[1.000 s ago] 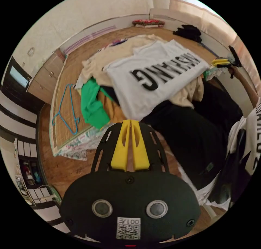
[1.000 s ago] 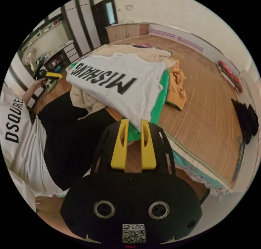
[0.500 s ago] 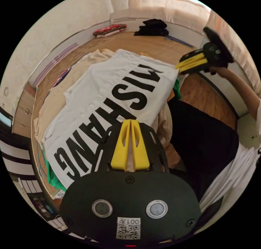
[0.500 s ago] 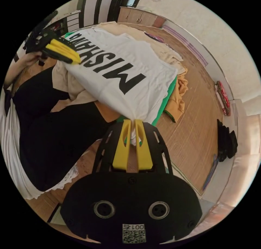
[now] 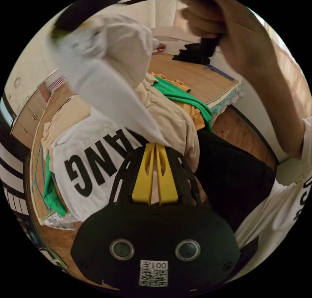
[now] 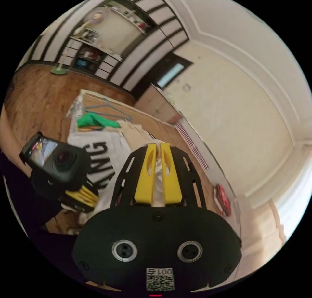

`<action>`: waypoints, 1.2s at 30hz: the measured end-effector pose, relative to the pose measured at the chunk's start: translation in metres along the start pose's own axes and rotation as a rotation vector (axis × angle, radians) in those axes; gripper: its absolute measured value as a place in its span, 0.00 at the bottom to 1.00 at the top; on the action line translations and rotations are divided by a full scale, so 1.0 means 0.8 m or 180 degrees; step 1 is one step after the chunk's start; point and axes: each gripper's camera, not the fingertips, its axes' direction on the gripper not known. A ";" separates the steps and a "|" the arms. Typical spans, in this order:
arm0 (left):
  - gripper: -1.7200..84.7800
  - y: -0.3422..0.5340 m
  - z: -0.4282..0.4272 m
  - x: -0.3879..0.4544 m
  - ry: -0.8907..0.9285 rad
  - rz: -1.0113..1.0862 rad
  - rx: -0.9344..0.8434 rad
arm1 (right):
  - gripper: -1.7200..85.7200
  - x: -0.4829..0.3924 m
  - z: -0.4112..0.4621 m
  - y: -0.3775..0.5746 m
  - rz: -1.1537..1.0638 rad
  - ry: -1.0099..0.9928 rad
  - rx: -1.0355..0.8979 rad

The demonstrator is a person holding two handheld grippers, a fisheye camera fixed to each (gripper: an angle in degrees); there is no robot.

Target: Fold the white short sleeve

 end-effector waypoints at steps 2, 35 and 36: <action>0.01 0.027 -0.015 -0.014 0.0078 -0.0216 0.0038 | 0.05 -0.044 0.021 -0.048 -0.0393 -0.0338 0.0320; 0.01 0.156 -0.137 -0.060 -0.1141 -0.1642 0.0046 | 0.06 -0.066 0.120 0.012 0.0855 -0.1948 -0.1238; 0.01 0.162 -0.141 -0.062 -0.1044 -0.1726 0.0084 | 0.06 -0.063 0.114 0.012 0.0849 -0.1912 -0.1192</action>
